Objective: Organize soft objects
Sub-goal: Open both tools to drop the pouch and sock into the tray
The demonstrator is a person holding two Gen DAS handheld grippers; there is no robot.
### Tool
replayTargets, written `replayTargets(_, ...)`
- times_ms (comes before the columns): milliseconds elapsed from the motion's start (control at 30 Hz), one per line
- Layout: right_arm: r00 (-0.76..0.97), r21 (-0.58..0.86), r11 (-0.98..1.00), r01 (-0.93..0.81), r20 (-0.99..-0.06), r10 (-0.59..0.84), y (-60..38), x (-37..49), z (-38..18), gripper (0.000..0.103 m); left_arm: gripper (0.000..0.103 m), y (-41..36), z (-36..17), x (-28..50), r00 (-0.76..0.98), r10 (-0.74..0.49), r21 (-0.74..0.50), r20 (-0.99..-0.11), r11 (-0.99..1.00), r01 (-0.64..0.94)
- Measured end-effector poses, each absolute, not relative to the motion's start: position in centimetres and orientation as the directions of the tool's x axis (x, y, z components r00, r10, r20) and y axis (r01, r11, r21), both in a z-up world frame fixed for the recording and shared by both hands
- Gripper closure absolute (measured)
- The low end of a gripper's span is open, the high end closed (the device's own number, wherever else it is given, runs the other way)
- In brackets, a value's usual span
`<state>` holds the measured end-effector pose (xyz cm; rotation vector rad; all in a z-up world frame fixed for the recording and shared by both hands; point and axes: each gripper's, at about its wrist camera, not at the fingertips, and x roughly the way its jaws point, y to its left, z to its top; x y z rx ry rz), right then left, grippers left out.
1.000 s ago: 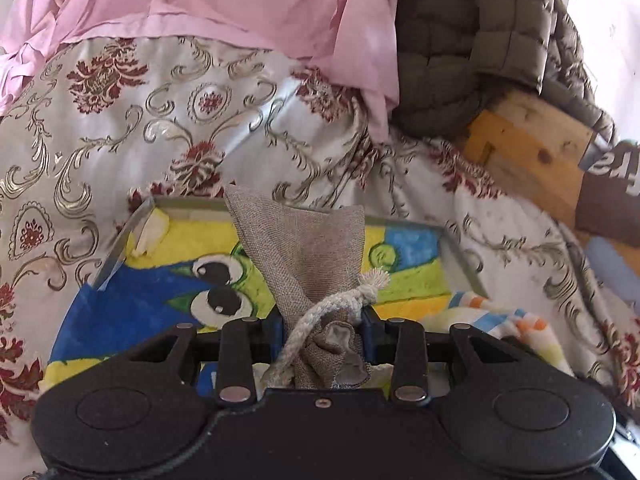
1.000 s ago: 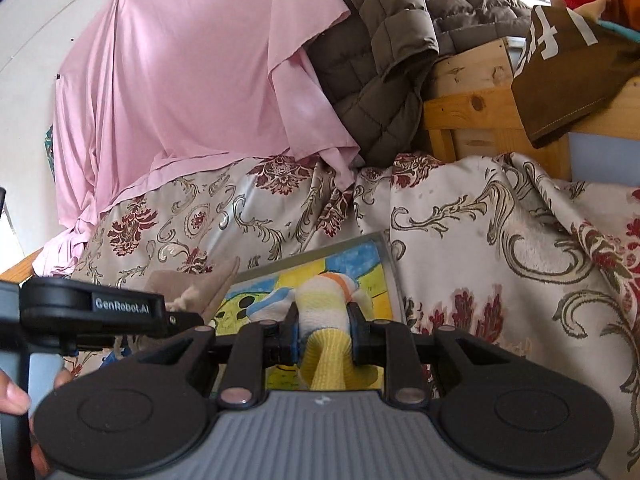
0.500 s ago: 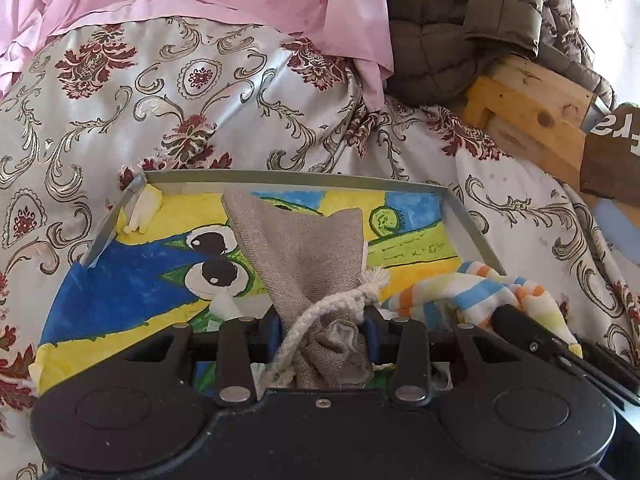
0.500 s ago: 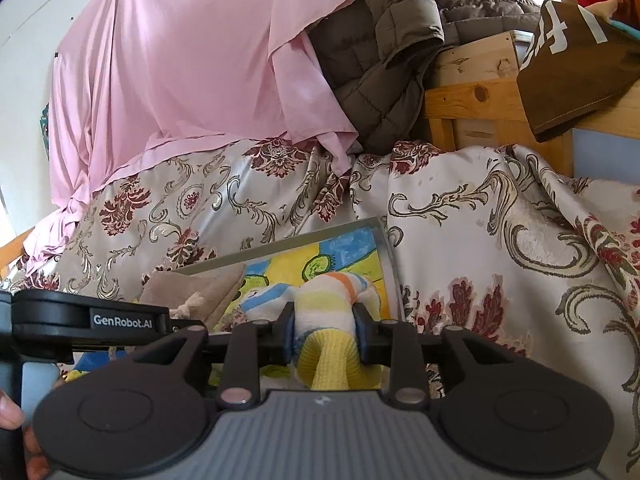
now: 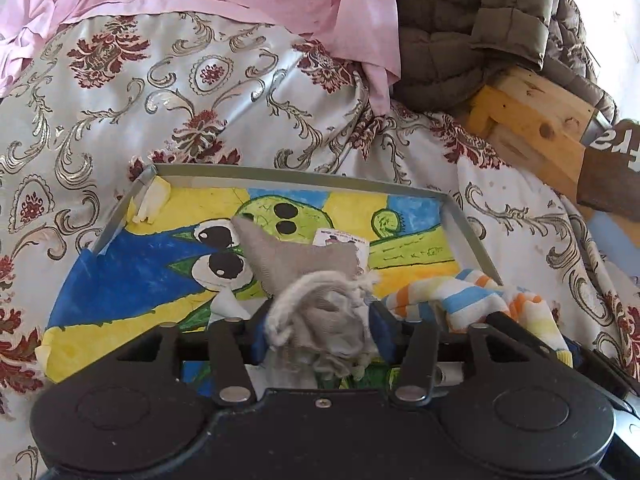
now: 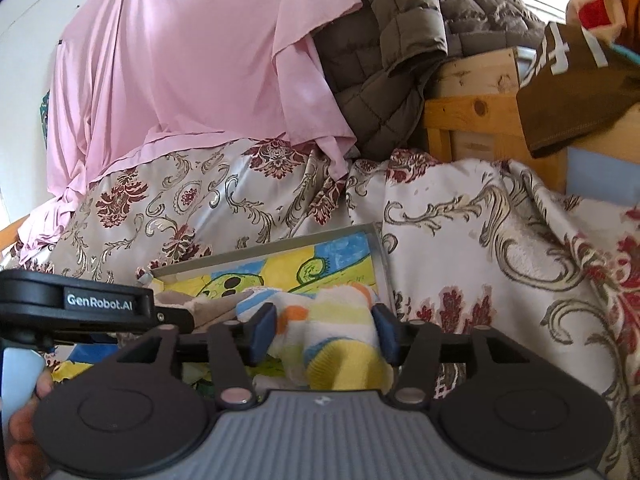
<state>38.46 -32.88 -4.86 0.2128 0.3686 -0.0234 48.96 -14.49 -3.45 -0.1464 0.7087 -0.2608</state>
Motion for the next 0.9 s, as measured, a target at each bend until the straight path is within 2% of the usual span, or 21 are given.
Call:
replayTargets(200,0.938,0.163,0.986,0.048,-0.348,0.012,-32.0,37.5,-3.7,0.029,0.035,-13.2,-2.7,48.2,0.746,-0.293,-0.258,-0.598,0.952,0.167)
replayTargets(333,0.945,0.146,0.988,0.041,-0.327,0.009,-31.4,36.2,-2.5,0.021,0.033,-12.3,-1.7,47.3,0.755,-0.297,-0.278,-0.585,0.948,0.157)
replayTargets(467,0.956,0.138,0.990,0.039,-0.292,0.003,-30.8,34.2,-0.6,0.012,0.024,-11.5,-0.2,45.5,0.781,-0.304,-0.287,-0.546,0.943,0.167)
replayTargets(900,0.977,0.111,0.993,0.045,-0.213,-0.021,-29.6,25.9,4.8,0.000,0.006,-8.1,5.1,35.3,0.859,-0.285,-0.215,-0.426,0.954,0.210)
